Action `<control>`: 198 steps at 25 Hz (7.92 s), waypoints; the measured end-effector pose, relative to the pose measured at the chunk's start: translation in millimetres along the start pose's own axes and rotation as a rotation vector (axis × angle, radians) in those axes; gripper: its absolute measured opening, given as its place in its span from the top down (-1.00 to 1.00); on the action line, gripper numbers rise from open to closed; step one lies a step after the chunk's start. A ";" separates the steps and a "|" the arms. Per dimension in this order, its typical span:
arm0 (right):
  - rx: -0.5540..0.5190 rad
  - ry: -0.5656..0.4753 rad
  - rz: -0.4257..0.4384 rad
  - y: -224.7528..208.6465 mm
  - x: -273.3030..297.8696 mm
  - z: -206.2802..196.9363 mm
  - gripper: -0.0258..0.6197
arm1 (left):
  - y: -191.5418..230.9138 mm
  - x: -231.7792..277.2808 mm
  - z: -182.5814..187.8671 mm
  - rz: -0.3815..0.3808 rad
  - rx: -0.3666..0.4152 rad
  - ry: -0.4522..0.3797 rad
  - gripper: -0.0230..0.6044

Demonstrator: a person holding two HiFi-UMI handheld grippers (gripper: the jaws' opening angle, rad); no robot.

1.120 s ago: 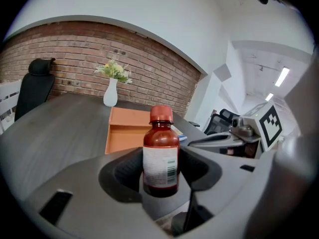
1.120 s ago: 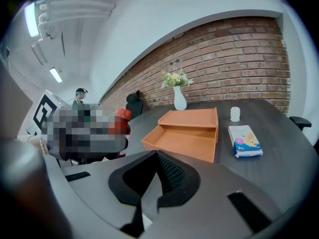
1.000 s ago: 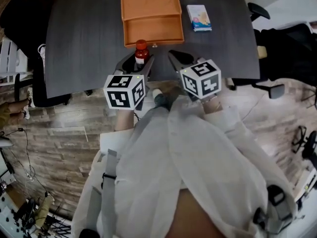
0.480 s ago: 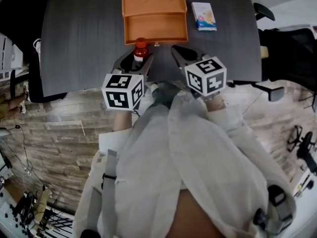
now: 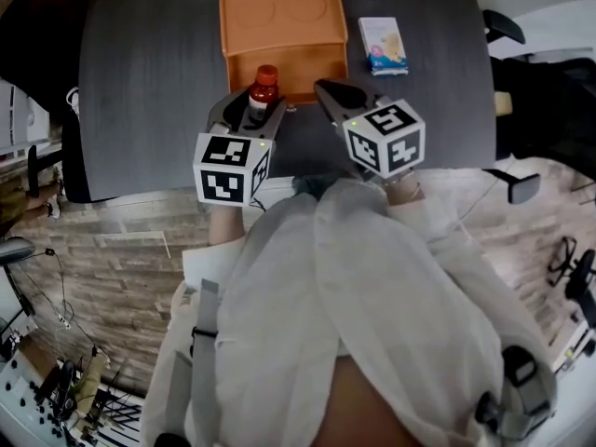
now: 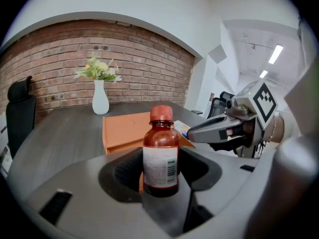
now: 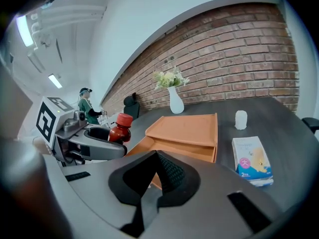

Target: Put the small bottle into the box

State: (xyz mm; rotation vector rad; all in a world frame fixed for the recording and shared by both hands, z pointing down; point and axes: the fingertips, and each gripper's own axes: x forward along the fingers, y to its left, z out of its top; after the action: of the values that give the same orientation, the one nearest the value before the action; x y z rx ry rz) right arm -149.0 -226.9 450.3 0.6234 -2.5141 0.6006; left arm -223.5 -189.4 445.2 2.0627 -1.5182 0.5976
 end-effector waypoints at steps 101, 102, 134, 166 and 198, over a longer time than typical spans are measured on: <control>0.077 0.127 0.046 -40.4 9.3 -21.5 0.91 | 16.3 90.0 -40.5 -0.181 0.795 0.592 0.22; 0.079 0.125 0.045 -39.9 7.7 -21.6 0.91 | 16.6 88.3 -39.6 -0.177 0.793 0.585 0.22; -0.035 -0.013 -0.053 48.5 -30.4 -23.4 0.91 | -23.1 -37.5 -15.6 -0.138 0.167 0.008 0.23; -0.107 0.024 -0.072 112.4 -28.9 -78.8 0.91 | -48.4 -61.2 -93.7 -0.066 -0.068 0.006 0.91; -0.062 0.049 -0.056 112.9 -23.9 -98.9 0.91 | -50.8 -55.1 -110.5 -0.091 -0.082 0.049 0.91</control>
State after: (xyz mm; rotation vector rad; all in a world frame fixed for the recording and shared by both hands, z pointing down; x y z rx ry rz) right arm -155.8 -78.5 482.3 0.6458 -2.4513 0.5092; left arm -195.9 -66.6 489.9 2.0283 -1.3901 0.5378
